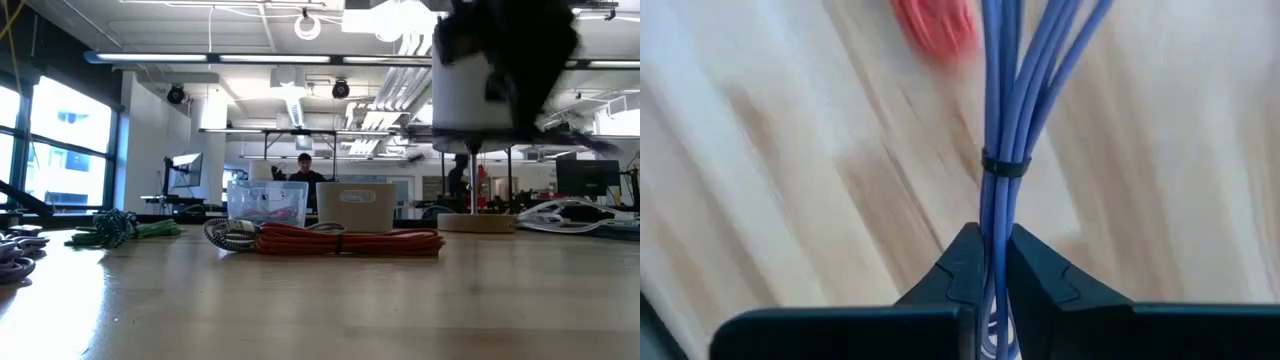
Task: Pick & Place USB Port
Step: Put the violet charger cable into the gray bin
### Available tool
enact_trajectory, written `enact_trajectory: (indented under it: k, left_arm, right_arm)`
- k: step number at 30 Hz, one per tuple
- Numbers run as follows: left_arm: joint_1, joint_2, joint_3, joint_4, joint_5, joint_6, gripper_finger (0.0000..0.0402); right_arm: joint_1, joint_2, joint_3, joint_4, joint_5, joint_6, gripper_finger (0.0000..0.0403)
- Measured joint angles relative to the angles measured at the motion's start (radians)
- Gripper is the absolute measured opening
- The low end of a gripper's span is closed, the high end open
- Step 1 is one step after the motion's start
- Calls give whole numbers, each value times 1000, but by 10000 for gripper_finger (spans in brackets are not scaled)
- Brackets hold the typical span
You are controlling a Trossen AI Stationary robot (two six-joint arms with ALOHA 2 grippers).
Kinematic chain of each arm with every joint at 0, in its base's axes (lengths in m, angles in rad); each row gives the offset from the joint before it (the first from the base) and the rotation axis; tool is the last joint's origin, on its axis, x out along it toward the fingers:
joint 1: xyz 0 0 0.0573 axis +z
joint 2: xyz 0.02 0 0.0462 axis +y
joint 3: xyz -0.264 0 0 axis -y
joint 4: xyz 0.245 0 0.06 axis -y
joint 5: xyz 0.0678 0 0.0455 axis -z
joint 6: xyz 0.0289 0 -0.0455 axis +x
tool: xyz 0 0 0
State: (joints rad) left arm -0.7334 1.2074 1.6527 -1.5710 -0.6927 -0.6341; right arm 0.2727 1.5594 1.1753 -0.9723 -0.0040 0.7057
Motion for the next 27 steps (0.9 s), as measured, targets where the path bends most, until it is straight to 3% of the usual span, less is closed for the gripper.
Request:
enact_trajectory:
  k: [8,14,21,27]
  left_arm:
    - [0,-72,0,0,-2,78,72]
    - [0,-160,0,-1,-15,77,72]
    - [0,-236,0,-1,-49,78,72]
    - [0,-265,0,-1,-81,85,72]
  right_arm:
    - [-90,-45,386,-60,309,-40,19]
    - [-212,-42,529,-41,437,21,19]
    - [-346,22,565,36,405,81,19]
    - [-426,123,566,102,311,91,19]
